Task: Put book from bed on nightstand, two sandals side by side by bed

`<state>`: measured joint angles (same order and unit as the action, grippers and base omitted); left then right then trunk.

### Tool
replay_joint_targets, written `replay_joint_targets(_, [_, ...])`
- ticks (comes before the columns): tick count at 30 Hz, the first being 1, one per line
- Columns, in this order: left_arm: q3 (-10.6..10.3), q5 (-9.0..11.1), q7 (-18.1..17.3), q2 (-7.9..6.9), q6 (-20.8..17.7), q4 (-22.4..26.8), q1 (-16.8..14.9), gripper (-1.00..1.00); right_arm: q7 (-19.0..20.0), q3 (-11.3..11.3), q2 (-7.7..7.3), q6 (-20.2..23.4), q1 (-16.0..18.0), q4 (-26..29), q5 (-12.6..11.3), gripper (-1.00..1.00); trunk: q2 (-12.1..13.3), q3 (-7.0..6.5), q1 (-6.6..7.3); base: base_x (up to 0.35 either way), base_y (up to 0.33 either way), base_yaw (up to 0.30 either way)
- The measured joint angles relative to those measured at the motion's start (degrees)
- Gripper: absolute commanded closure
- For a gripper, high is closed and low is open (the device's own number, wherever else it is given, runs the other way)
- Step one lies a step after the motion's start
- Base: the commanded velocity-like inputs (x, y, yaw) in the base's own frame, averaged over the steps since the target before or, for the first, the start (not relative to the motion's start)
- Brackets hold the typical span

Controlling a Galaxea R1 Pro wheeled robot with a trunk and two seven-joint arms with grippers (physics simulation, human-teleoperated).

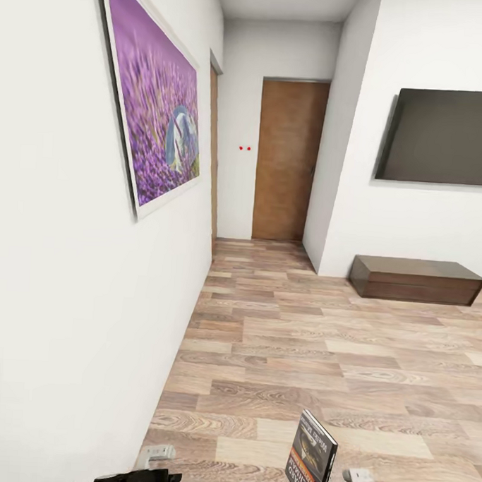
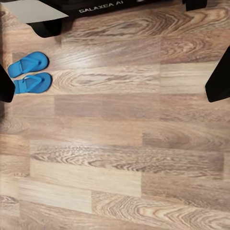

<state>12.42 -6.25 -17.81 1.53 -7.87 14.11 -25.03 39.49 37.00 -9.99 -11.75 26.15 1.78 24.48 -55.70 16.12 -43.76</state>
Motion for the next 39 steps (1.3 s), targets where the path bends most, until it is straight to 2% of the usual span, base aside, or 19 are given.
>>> replay_joint_targets(22, [0.00,0.00,0.01,0.09,0.24,-0.03,-0.01,-1.00,0.02,0.00,-0.01,0.00,0.00,0.01,0.00,1.00,0.00,0.11,0.00,0.073,0.000,0.022])
replay_joint_targets(32, [0.00,0.00,0.00,0.09,0.24,-0.01,0.00,-1.00,0.00,0.00,0.00,0.01,0.00,0.00,0.00,1.00,0.00,0.11,0.00,0.000,0.000,0.203])
replay_joint_targets(39, [0.00,0.00,0.01,0.09,0.24,-0.03,-0.01,-1.00,0.02,0.00,-0.01,0.00,0.00,0.01,0.00,1.00,0.00,0.11,0.00,0.000,0.001,0.046])
